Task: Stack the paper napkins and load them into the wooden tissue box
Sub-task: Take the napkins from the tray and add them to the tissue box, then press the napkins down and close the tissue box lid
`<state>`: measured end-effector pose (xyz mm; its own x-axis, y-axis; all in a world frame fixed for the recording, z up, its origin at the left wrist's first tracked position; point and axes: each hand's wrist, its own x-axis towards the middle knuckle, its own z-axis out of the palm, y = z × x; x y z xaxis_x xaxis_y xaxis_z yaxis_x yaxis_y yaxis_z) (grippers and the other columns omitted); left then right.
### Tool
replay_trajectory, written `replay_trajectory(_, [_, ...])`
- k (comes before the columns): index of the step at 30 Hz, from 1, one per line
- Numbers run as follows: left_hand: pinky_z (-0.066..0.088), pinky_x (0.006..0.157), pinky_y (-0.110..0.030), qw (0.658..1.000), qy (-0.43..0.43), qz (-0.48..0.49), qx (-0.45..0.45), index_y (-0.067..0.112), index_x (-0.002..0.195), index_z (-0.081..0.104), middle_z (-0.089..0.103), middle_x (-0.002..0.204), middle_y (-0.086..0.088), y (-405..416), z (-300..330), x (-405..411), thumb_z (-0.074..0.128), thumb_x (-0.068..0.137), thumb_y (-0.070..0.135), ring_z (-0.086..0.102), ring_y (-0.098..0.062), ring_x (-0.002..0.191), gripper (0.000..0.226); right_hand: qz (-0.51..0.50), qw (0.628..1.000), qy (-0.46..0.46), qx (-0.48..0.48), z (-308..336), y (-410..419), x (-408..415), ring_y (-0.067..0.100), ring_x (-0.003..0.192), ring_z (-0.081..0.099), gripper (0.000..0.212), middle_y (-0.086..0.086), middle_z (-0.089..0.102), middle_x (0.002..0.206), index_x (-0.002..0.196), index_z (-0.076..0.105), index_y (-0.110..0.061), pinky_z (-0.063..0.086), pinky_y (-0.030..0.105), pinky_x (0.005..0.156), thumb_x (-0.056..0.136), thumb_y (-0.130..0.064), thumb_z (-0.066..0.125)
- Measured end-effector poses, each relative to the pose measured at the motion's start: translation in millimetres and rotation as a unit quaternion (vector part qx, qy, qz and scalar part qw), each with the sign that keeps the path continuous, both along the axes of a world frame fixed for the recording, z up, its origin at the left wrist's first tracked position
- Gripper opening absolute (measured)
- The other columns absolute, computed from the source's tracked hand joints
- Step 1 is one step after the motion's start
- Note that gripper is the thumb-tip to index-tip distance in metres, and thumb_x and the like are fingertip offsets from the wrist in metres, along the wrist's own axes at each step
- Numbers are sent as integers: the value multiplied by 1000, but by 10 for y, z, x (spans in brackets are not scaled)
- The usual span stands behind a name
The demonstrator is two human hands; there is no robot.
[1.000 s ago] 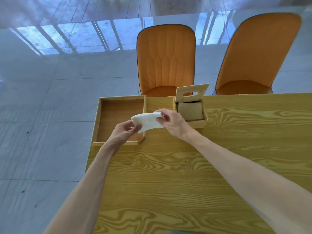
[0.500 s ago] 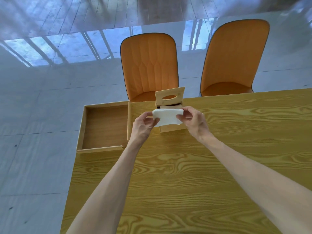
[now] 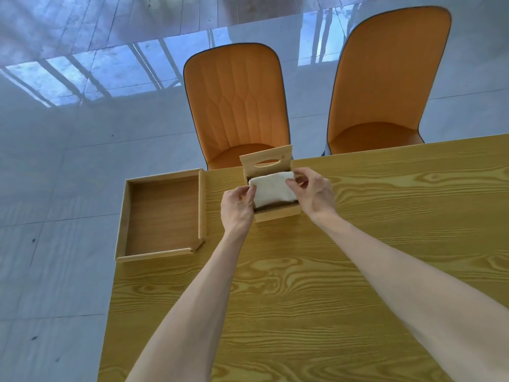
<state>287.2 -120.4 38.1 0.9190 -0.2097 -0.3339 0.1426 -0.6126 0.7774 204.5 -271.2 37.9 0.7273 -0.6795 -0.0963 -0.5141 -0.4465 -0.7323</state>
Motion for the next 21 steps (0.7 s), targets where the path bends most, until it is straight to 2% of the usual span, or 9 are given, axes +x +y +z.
replay_trajectory(2, [55, 88, -41, 1000, -8, 13, 23, 24, 108, 74, 69, 114, -3, -27, -36, 5, 60, 88, 53, 65, -19, 104, 37, -24, 1000, 8, -7, -14, -3, 52, 15, 80, 66, 33, -2, 73, 94, 116, 62, -20, 49, 25, 62, 90, -40, 66])
replay_trajectory(4, [54, 85, -38, 999, -22, 26, 27, 25, 105, 74, 68, 112, -1, -51, -43, -7, 61, 88, 51, 64, -17, 101, 34, -27, 999, 20, -18, -37, -6, 98, 12, 78, 65, 28, -3, 74, 94, 109, 66, -21, 41, 19, 55, 89, -41, 66])
replay_trajectory(9, [52, 75, -28, 997, -45, 56, 17, 20, 103, 68, 69, 98, 8, -74, -35, -29, 68, 89, 35, 67, -12, 92, 20, -49, 997, 47, -31, -94, -10, 141, 12, 78, 56, 26, 4, 69, 102, 103, 71, -20, 28, 14, 50, 90, -42, 65])
replay_trajectory(12, [50, 68, -24, 997, -32, 62, 18, 18, 111, 62, 64, 92, 9, -88, -20, -24, 69, 90, 31, 64, -11, 83, 26, -60, 997, 40, -30, -143, -20, 162, 17, 84, 64, 27, 2, 70, 100, 105, 63, -18, 36, 19, 55, 87, -37, 70])
replay_trajectory(17, [43, 57, -18, 998, 1, 63, 12, 20, 118, 60, 63, 94, 9, -92, 4, 6, 67, 92, 33, 57, -2, 72, 31, -59, 997, 48, -8, -162, -50, 182, 17, 85, 65, 34, 1, 70, 99, 109, 59, -17, 44, 23, 62, 86, -38, 72])
replay_trajectory(19, [45, 59, -19, 998, 20, 59, -5, 20, 120, 60, 65, 101, 6, -60, 3, 22, 64, 93, 36, 59, -4, 77, 31, -57, 998, 36, 11, -150, -75, 171, 15, 85, 65, 34, -1, 70, 99, 109, 60, -18, 44, 22, 59, 86, -41, 70])
replay_trajectory(21, [53, 68, -26, 997, 35, 57, -31, 22, 116, 61, 67, 109, 1, -29, 4, 46, 60, 95, 40, 64, -13, 90, 29, -58, 997, 16, 42, -119, -117, 145, 13, 85, 64, 34, -4, 68, 98, 109, 60, -19, 51, 24, 64, 88, -45, 66])
